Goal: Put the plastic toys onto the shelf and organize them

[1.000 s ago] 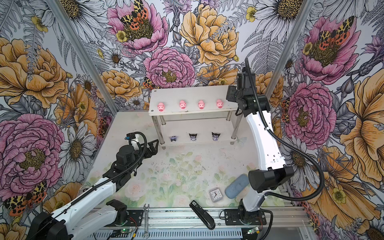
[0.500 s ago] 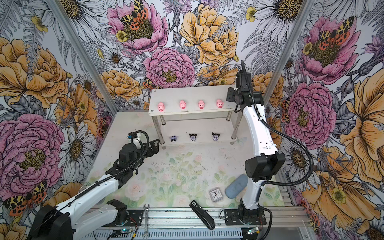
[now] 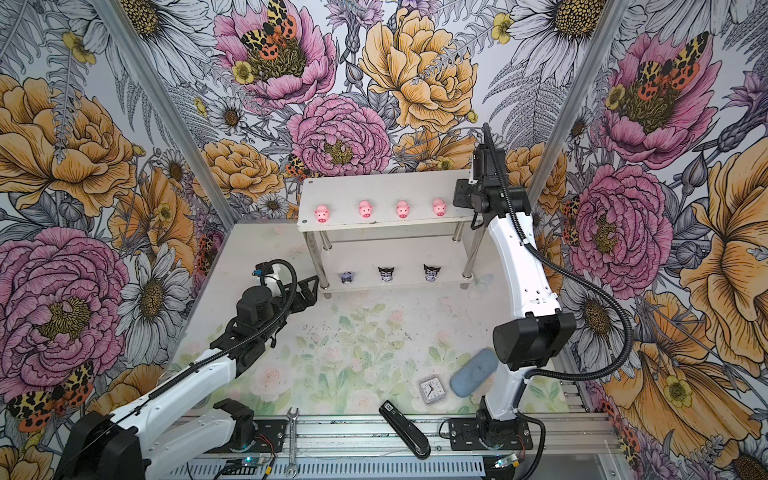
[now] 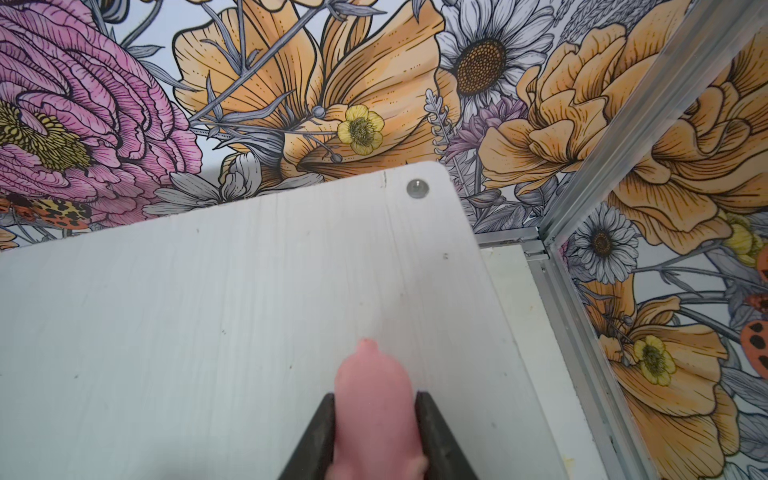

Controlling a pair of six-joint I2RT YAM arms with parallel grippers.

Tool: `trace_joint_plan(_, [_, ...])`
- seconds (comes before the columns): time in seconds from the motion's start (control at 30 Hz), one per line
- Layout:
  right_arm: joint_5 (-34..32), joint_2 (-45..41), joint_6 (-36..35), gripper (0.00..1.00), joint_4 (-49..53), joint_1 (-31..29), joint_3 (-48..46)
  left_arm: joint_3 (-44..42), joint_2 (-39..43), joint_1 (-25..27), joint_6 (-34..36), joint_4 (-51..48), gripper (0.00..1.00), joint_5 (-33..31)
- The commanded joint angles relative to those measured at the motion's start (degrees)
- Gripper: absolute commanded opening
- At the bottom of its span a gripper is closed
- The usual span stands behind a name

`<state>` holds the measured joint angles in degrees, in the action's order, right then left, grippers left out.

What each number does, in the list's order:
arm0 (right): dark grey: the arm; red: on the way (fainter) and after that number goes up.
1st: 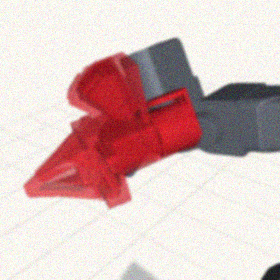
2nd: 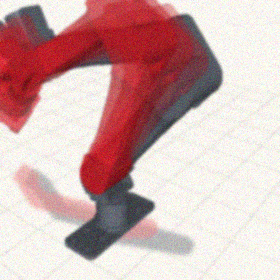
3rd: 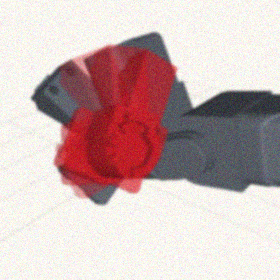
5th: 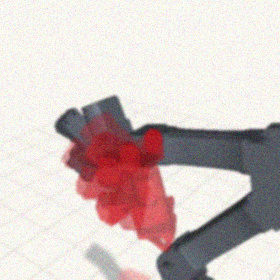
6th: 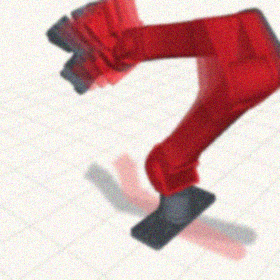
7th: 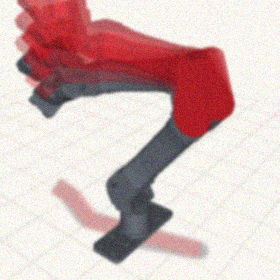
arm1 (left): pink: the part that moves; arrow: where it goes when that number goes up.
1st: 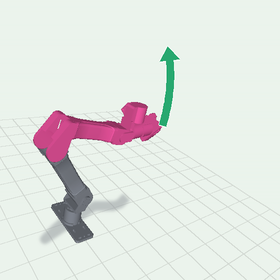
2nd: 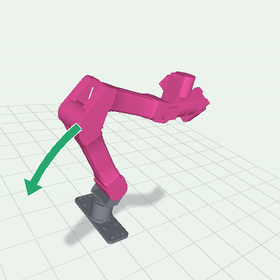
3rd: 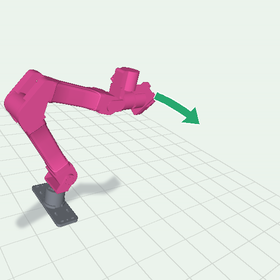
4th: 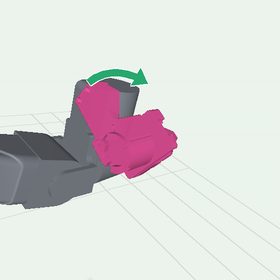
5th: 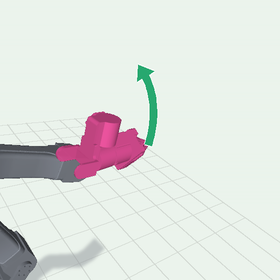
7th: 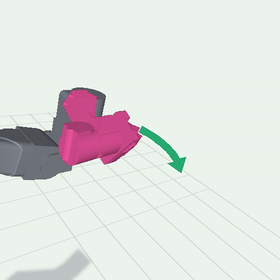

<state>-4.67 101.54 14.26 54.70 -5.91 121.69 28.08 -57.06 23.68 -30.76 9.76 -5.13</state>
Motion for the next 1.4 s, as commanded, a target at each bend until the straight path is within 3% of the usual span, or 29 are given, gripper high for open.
trace_joint_plan(0.0, [0.70,-5.01,0.35,0.31,0.32,0.33,-2.75,-0.13,1.52,0.67,-0.55,0.53,0.99,-0.65])
trace_joint_plan(0.27, [1.04,-8.68,0.38,0.31,0.32,0.29,-8.39,-0.28,2.46,1.67,-0.79,-0.13,0.99,-0.84])
trace_joint_plan(0.57, [2.43,-6.60,0.37,0.32,-0.22,0.29,-8.60,-0.21,2.66,2.25,-0.81,-0.62,0.99,-1.65])
trace_joint_plan(0.73, [1.49,-6.20,0.45,0.58,-0.29,0.29,-8.40,-0.04,2.39,2.29,-0.74,-0.71,0.99,-1.85])
trace_joint_plan(0.83, [0.74,-6.55,0.49,0.65,-0.29,0.34,-8.25,0.14,2.30,2.32,-0.64,-0.65,0.99,-1.99])
trace_joint_plan(1.13, [-0.40,-9.06,0.62,0.73,-0.20,0.32,-7.17,0.53,2.94,2.32,0.23,-1.39,0.99,-2.63])
trace_joint_plan(1.37, [-0.91,-16.66,1.36,0.75,-0.81,0.10,-9.19,1.68,7.70,1.79,4.75,-5.72,0.99,-6.44])
